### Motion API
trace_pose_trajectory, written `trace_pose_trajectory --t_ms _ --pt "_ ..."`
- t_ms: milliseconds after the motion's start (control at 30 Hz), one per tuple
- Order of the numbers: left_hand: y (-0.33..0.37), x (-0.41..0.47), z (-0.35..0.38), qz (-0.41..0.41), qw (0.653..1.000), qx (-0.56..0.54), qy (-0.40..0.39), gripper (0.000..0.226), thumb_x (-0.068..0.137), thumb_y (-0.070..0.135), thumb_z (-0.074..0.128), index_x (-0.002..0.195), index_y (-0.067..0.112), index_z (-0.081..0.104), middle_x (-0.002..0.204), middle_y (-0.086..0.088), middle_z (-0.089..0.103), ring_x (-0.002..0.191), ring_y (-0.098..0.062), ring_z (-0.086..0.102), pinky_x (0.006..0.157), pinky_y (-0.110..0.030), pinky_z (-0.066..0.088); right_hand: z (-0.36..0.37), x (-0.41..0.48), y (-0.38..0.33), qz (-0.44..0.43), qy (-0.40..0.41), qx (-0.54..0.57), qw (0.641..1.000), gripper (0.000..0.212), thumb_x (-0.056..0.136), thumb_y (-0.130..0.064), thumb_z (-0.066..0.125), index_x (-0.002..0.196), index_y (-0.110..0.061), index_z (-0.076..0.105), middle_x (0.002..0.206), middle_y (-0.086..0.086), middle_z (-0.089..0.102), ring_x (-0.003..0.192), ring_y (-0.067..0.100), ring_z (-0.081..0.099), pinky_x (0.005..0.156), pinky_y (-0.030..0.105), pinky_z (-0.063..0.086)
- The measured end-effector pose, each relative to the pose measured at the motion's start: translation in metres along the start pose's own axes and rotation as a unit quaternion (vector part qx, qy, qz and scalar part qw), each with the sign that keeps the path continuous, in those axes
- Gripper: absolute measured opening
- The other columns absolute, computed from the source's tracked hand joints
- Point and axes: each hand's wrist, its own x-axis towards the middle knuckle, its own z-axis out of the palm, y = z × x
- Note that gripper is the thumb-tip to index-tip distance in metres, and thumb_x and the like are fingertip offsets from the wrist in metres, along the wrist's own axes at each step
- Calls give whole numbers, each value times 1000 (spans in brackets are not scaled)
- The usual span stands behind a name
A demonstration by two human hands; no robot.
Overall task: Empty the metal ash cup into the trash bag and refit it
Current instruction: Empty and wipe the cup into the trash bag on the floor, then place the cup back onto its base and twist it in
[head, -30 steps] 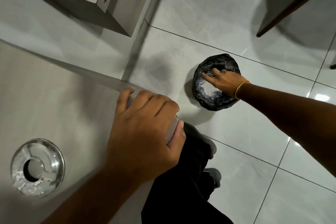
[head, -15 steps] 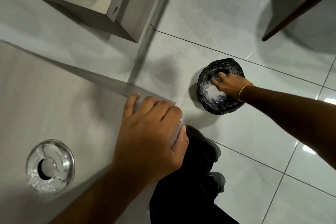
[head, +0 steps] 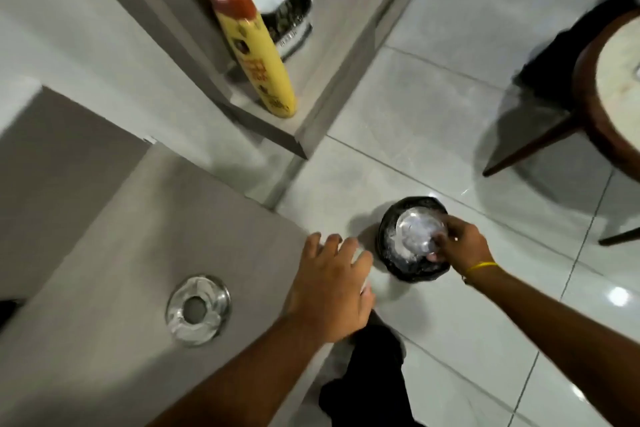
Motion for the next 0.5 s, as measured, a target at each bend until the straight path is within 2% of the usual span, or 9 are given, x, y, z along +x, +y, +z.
trace_pose_trajectory --t_ms 33,67,133,167,200,267,367,433,500 --pt "2 -1 -8 -1 1000 13 -14 35 86 41 53 116 23 55 125 -9 59 118 -37 53 112 -61 37 -4 -19 -18 -15 7 26 1000 38 95 -5 68 132 -12 69 105 20 75 81 35 75 65 42 68" --pt "4 -1 -15 -7 999 22 -32 43 89 42 51 128 23 53 139 -12 55 132 -40 48 119 -65 30 -6 -38 -36 -28 8 43 999 34 97 -8 69 131 -13 70 102 18 76 80 33 75 67 49 68" --pt "8 -2 -28 -15 995 22 -94 63 98 46 52 155 23 39 170 -18 32 159 -45 23 128 -73 9 -8 -73 -76 -68 -2 60 996 28 98 -14 70 125 -20 71 105 14 77 88 34 75 77 60 65" --pt "10 -7 -32 -15 993 15 -118 71 101 49 51 163 23 28 178 -17 19 165 -43 10 128 -76 1 -6 -90 -95 -89 -9 64 994 24 98 -16 70 121 -23 71 107 14 76 94 37 74 80 62 63" --pt "9 -17 -42 -25 994 4 -107 75 103 51 50 167 25 20 181 -15 11 167 -41 3 127 -78 -3 -3 -110 -122 -114 -18 62 991 22 99 -17 68 119 -25 69 108 15 75 98 39 73 82 63 62" --pt "12 -40 -49 -59 996 -27 -67 78 99 51 52 167 29 19 180 -10 20 167 -37 10 128 -78 0 9 -143 -159 -149 -32 47 987 28 100 -14 65 119 -34 61 102 11 76 93 35 74 82 59 62" --pt "13 -90 -31 -129 989 -73 9 75 79 61 55 150 37 52 161 3 57 155 -25 43 127 -67 22 38 -192 -202 -209 -61 19 976 36 98 -10 66 114 -40 53 82 5 77 73 20 76 69 40 66" --pt "10 -128 -7 -169 981 -79 45 68 74 66 59 137 40 61 154 8 65 150 -20 45 114 -57 33 68 -223 -223 -229 -103 7 968 32 98 -10 68 110 -35 53 90 5 77 73 18 77 60 41 66" --pt "2 -166 14 -231 964 -90 101 66 77 64 63 138 37 63 153 7 66 150 -18 47 108 -54 39 103 -249 -235 -250 -135 -20 959 25 96 -9 69 107 -27 56 98 8 72 80 22 75 56 46 66"
